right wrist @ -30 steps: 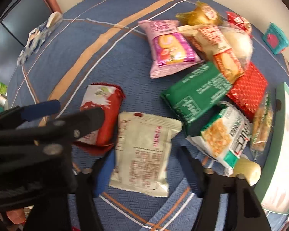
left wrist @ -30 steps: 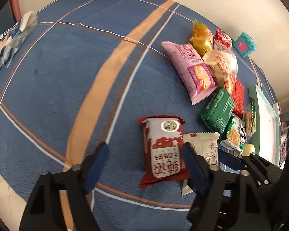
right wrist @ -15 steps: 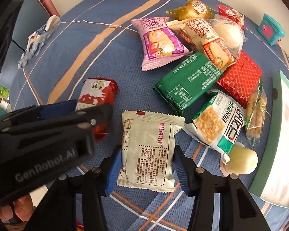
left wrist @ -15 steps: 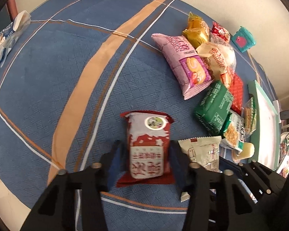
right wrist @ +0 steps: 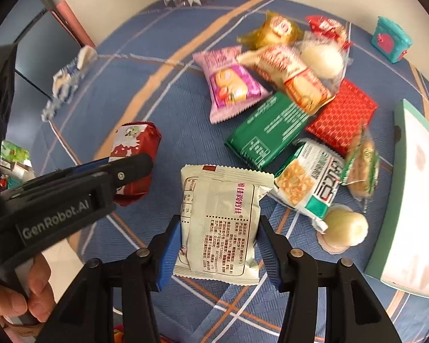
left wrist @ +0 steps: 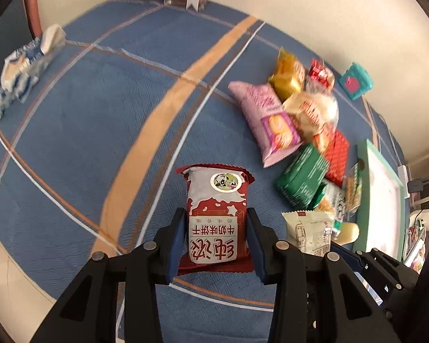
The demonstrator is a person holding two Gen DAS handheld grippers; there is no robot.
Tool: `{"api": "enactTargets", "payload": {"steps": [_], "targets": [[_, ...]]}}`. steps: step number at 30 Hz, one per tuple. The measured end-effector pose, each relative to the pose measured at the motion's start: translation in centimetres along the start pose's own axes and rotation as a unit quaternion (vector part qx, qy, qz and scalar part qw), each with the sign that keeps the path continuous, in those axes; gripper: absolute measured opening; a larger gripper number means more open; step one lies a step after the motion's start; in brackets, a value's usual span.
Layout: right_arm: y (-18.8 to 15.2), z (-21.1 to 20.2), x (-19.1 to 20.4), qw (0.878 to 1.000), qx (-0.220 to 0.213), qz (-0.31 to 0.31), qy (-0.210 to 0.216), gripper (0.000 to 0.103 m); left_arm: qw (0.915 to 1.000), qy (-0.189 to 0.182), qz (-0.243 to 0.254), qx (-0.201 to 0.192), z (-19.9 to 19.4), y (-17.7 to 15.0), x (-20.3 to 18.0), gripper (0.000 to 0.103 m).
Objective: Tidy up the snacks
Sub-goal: 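Carry biscuit pack into white tray with left tool while right tool carries pastry packet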
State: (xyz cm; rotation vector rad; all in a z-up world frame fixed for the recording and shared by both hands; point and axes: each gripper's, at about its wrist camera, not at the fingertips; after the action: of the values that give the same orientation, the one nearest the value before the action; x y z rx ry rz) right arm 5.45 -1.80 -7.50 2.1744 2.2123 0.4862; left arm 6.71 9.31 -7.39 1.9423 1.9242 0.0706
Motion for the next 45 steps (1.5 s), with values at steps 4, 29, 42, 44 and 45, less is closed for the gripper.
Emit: {"api": "enactTargets", "payload": {"steps": [4, 29, 42, 44, 45], "targets": [[-0.2, -2.0, -0.9, 1.0, -0.026, 0.01, 0.01, 0.054, 0.9999, -0.002, 0.005, -0.016, -1.9, 0.6, -1.0, 0.042], [-5.2, -12.2, -23.0, 0.925, -0.123, 0.329, -0.147, 0.054, 0.9847, -0.052, 0.164, -0.027, -0.4, 2.1, -23.2, 0.041], [-6.2, -11.0, -31.3, 0.88, -0.128, 0.423, -0.172, 0.054, 0.9724, -0.068, 0.223, 0.01, 7.3, 2.0, -30.6, 0.041], [-5.8, -10.4, -32.3, 0.877, -0.127, 0.427, -0.18, 0.054, 0.9721, -0.073, 0.223, 0.01, 7.9, 2.3, -31.0, 0.041], [-5.7, -10.1, -32.7, 0.876, -0.125, 0.429, -0.18, 0.054, 0.9722, -0.074, 0.222, 0.011, 8.2, 2.5, -31.2, 0.041]]}}
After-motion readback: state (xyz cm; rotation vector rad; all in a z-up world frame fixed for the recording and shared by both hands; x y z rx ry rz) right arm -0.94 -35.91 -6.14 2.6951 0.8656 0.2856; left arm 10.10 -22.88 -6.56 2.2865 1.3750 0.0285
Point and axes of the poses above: each gripper's, at about its wrist camera, not at the fingertips, and z roughly the way its jaws point, x to its left, y to its top, and after that the axes turned 2 degrees about z, right-handed
